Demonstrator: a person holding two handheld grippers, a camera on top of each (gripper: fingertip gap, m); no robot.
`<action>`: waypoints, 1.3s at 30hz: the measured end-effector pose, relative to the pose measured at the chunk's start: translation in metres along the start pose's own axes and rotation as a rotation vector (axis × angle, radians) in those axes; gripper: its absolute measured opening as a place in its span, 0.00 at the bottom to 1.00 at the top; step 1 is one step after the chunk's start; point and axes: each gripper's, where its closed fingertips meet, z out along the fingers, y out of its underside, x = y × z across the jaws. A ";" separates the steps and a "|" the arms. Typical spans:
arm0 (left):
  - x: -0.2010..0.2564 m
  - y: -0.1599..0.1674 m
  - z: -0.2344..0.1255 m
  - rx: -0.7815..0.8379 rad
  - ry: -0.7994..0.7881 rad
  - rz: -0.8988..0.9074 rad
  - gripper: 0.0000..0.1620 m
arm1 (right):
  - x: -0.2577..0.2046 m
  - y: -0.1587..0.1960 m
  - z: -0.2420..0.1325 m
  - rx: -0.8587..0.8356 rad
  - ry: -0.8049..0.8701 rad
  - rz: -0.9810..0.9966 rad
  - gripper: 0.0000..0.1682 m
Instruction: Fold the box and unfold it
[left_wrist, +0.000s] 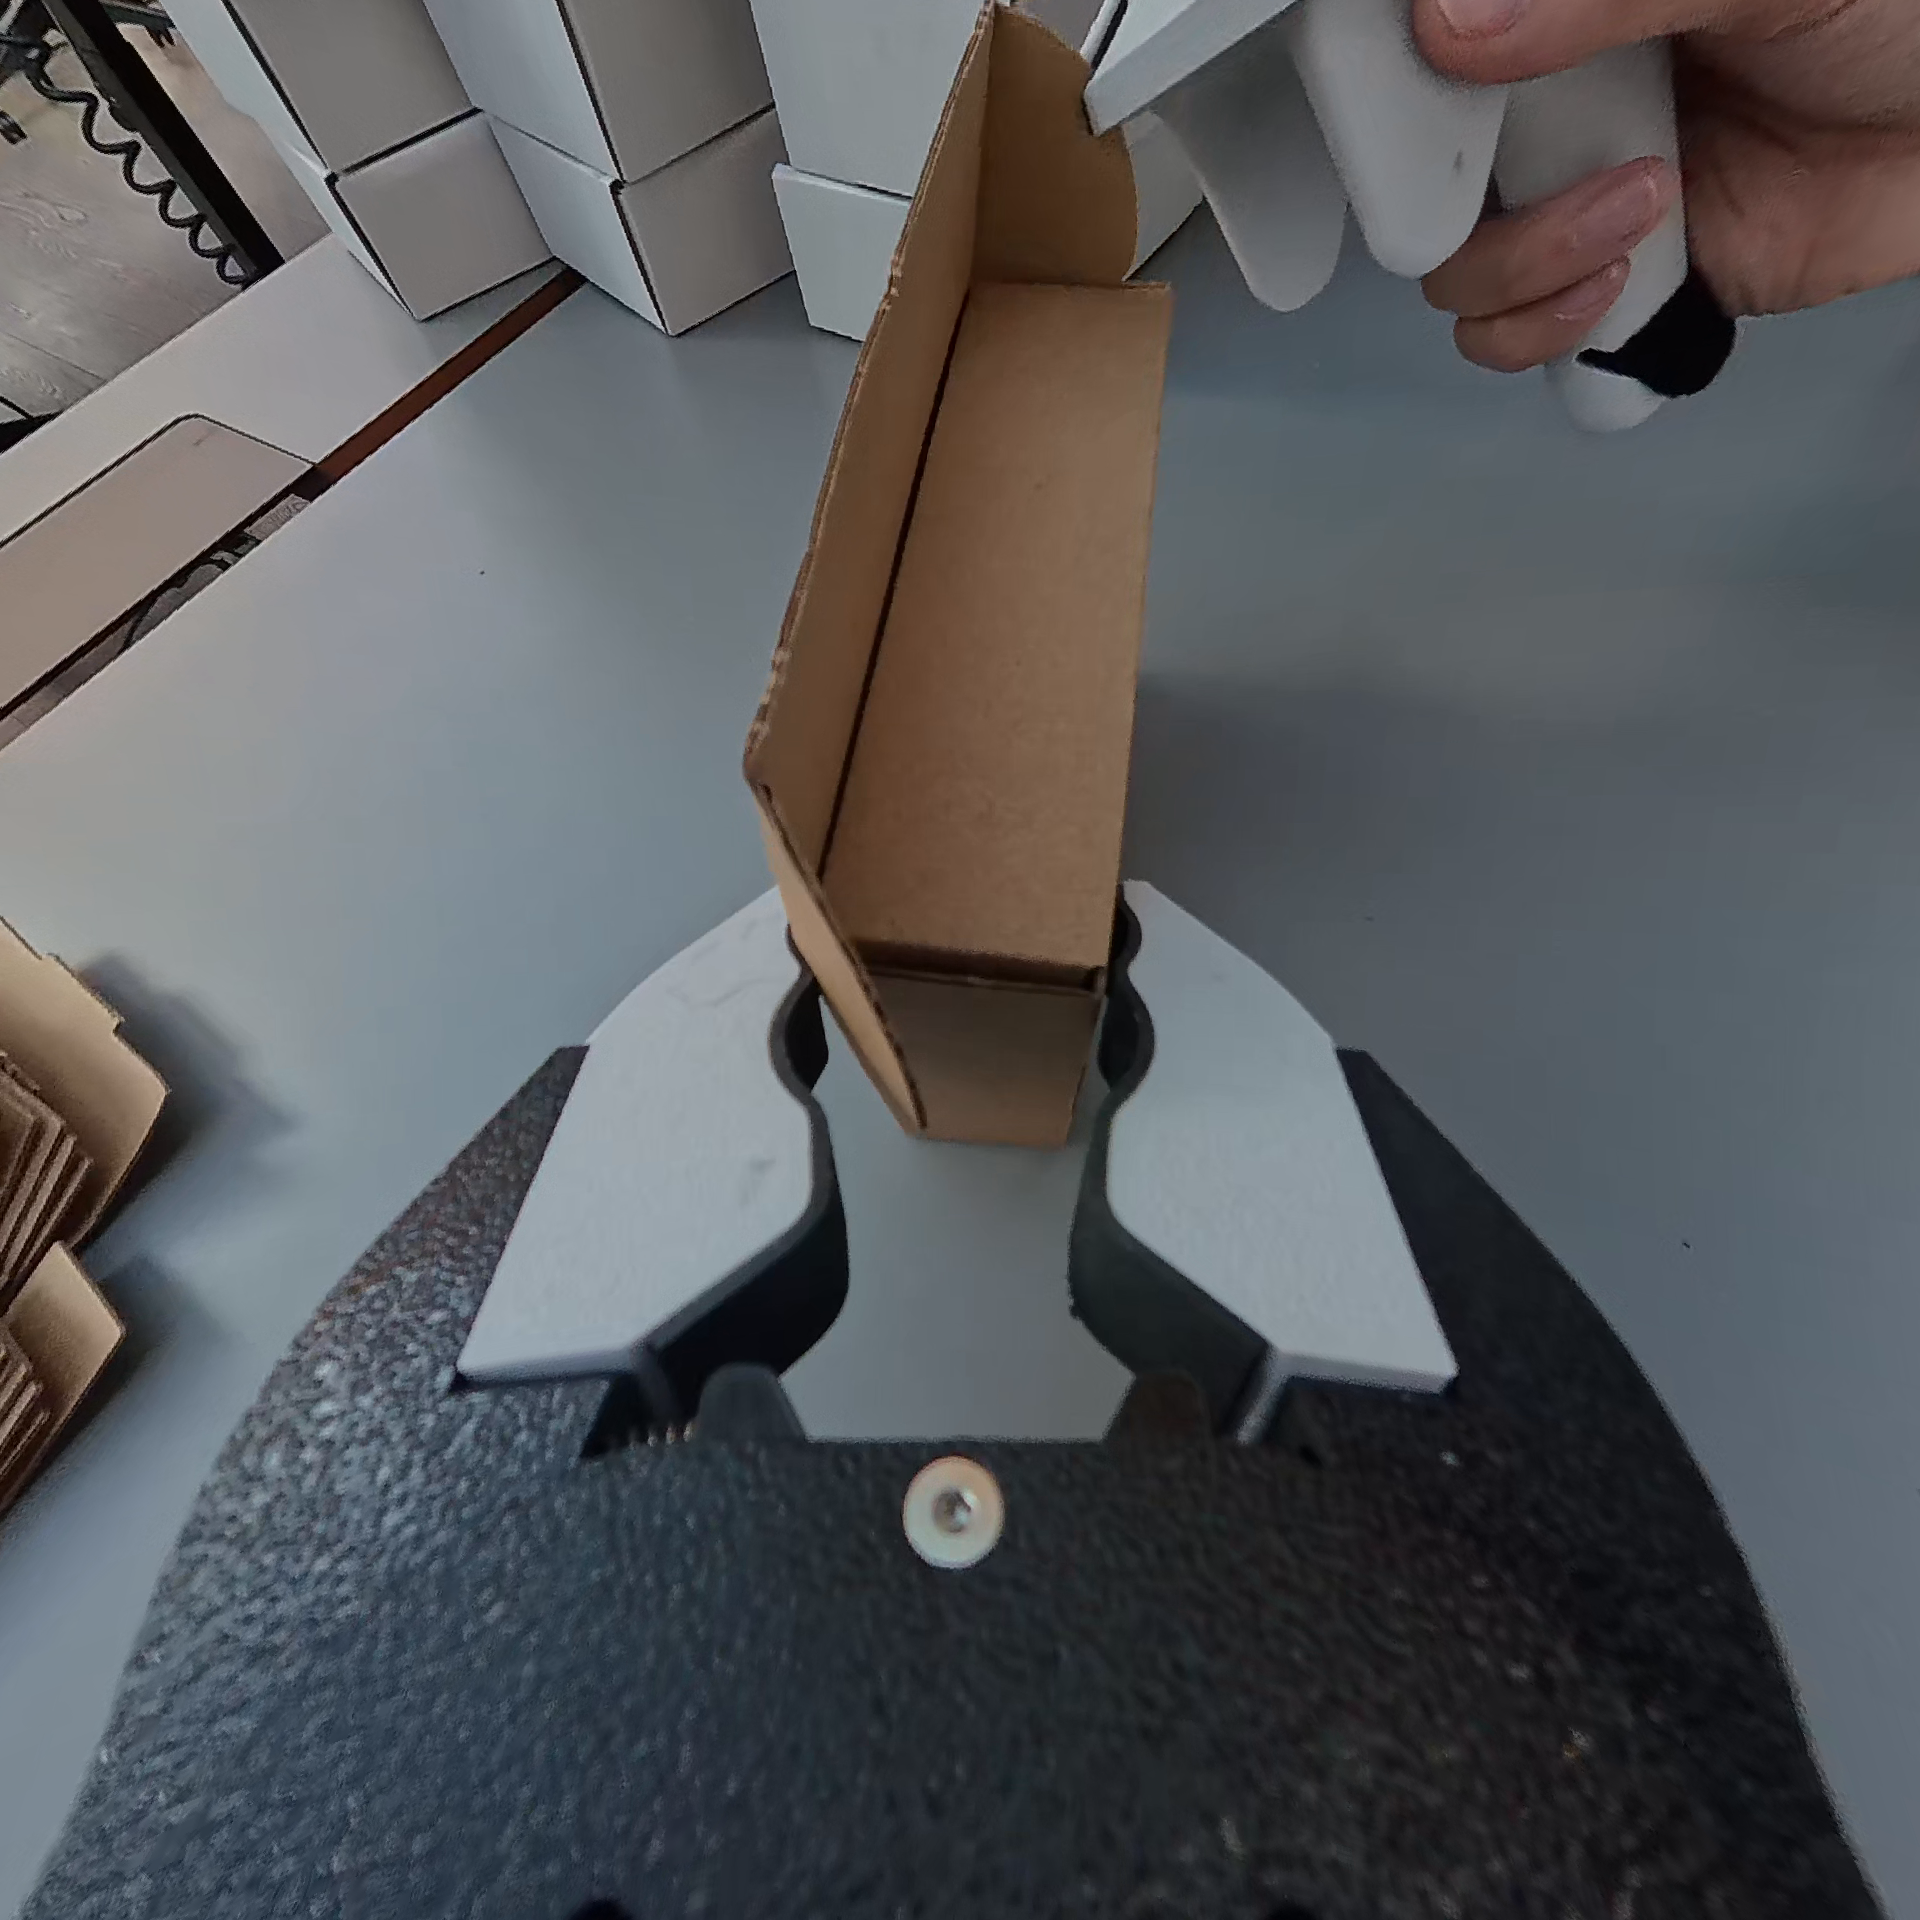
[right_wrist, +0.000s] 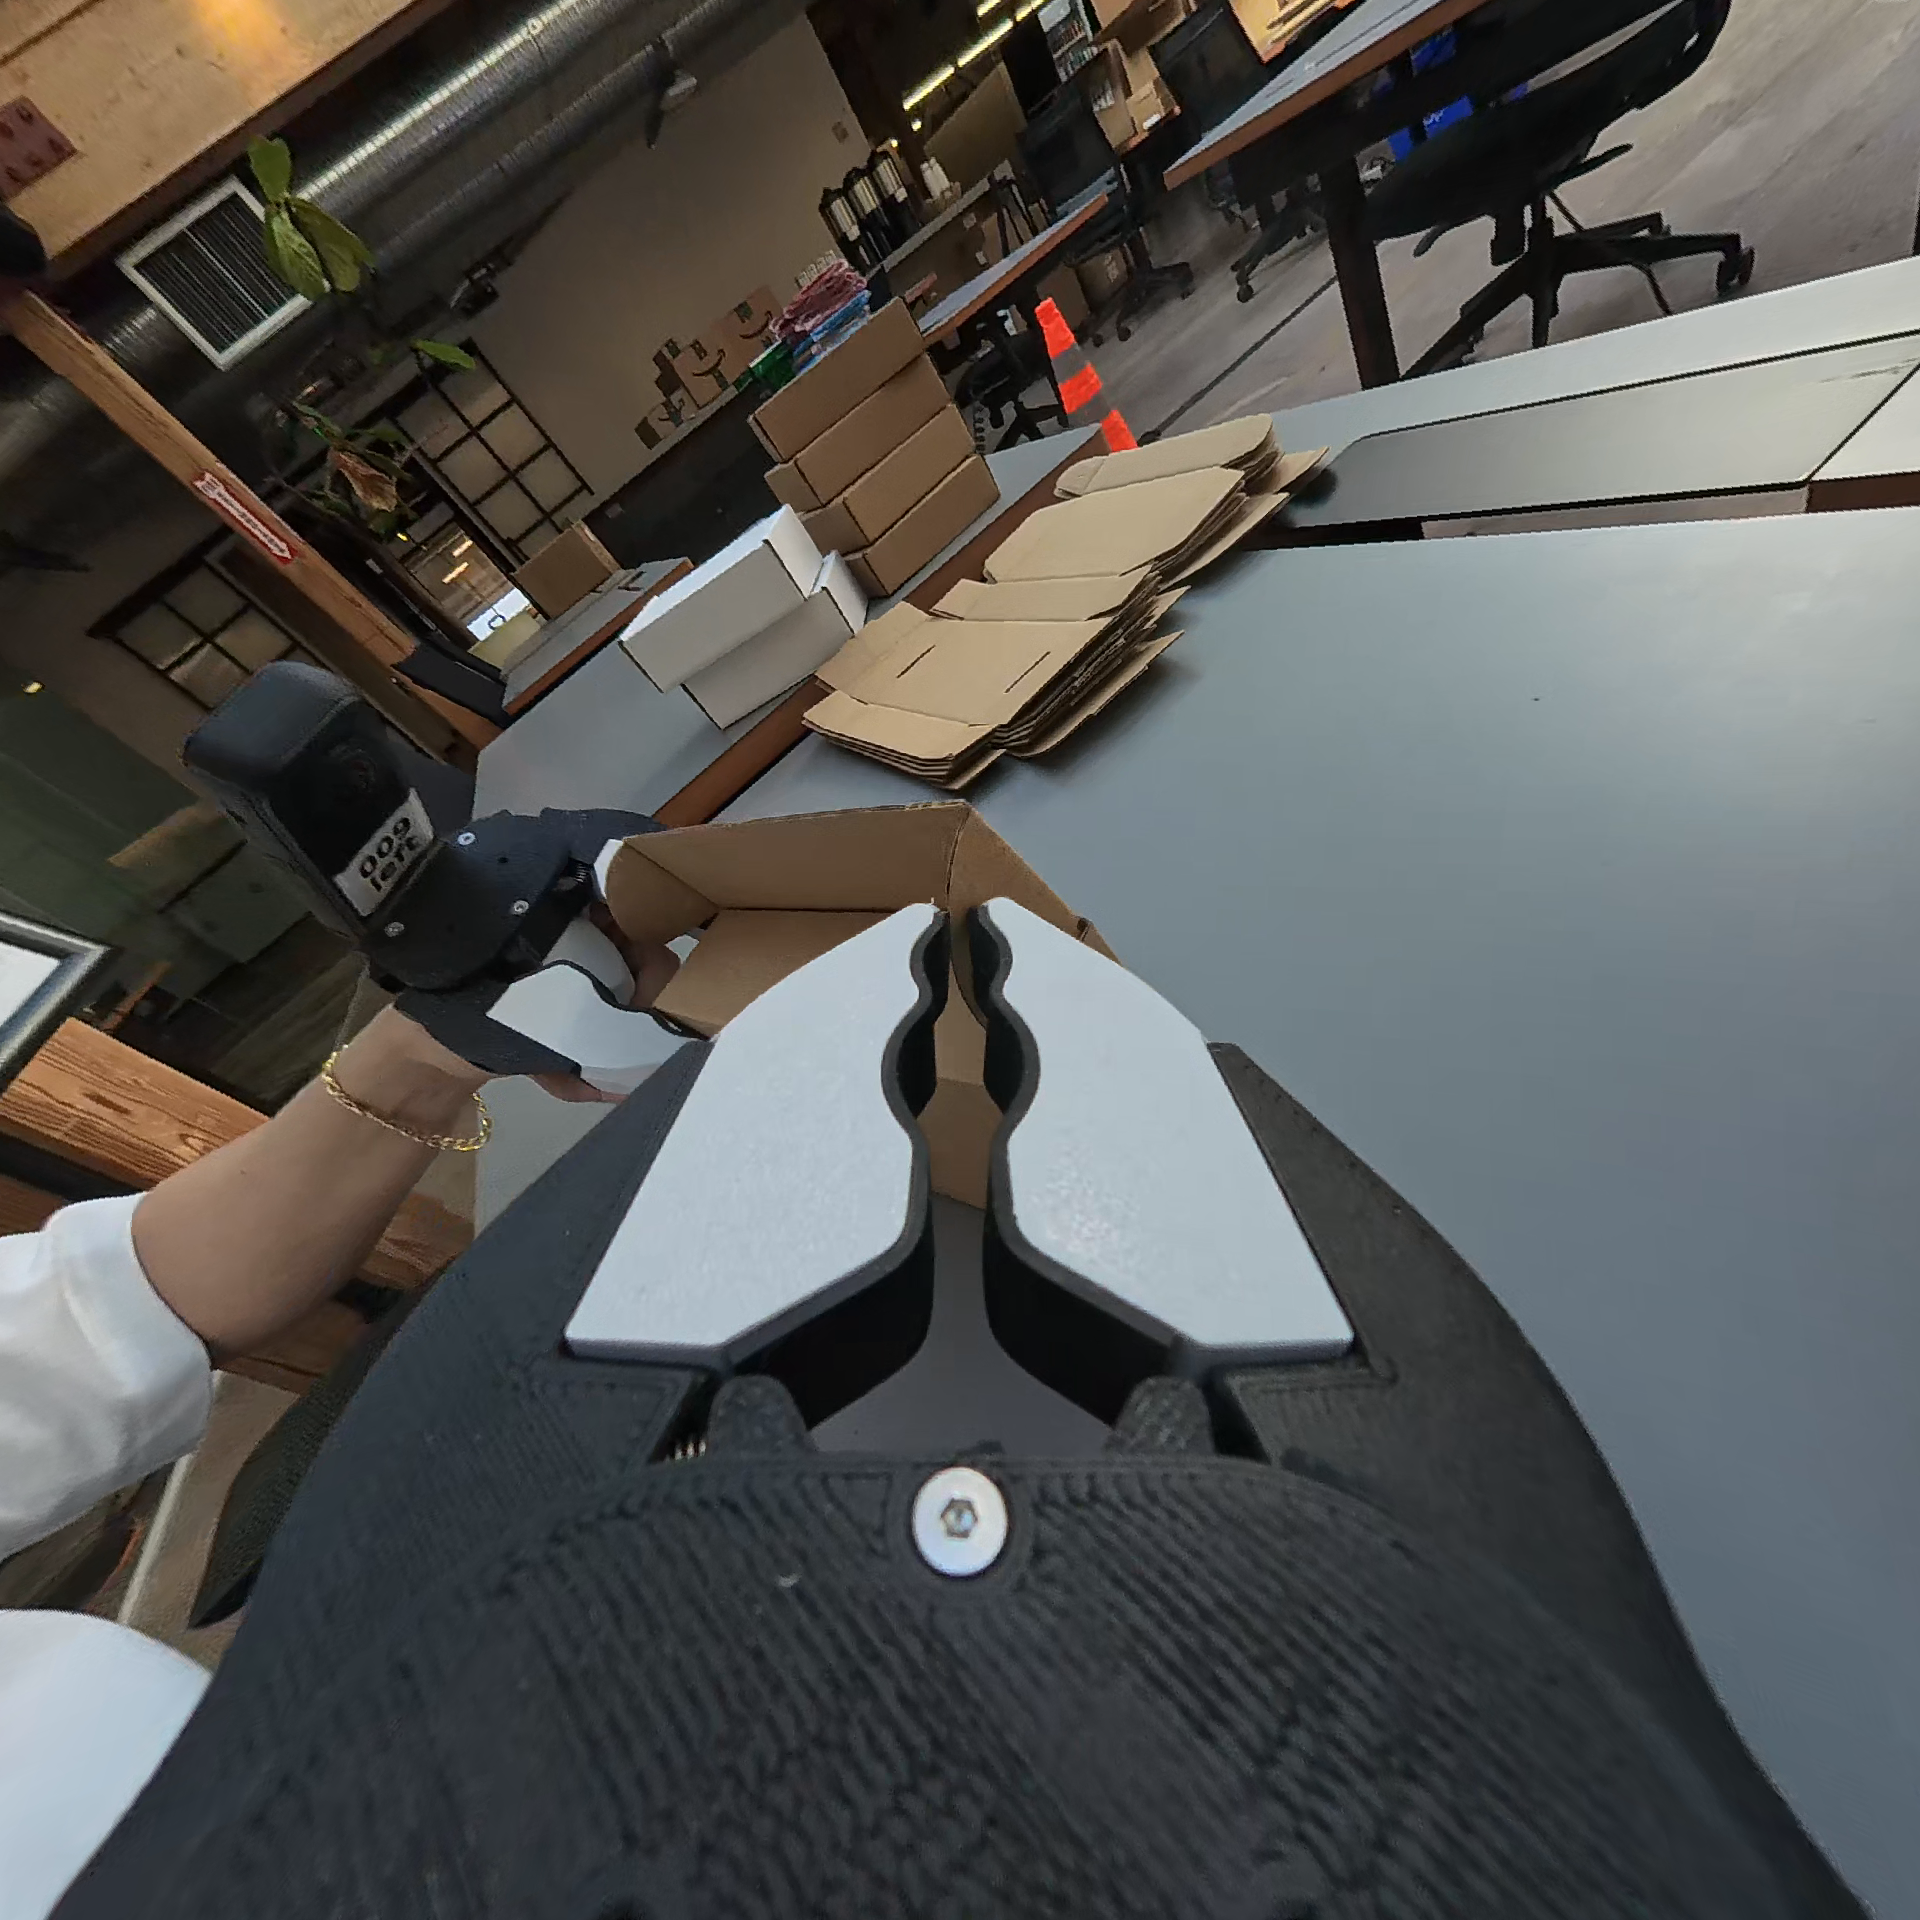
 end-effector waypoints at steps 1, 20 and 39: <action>0.000 0.000 0.001 0.002 -0.004 0.003 0.31 | 0.003 0.002 0.000 -0.014 0.024 -0.033 0.02; -0.012 -0.025 -0.074 0.279 -0.152 -0.078 0.20 | 0.005 0.007 0.009 -0.012 0.180 -0.164 0.01; -0.040 -0.016 -0.065 0.216 -0.376 -0.392 0.01 | -0.008 0.012 0.013 0.038 0.246 -0.207 0.01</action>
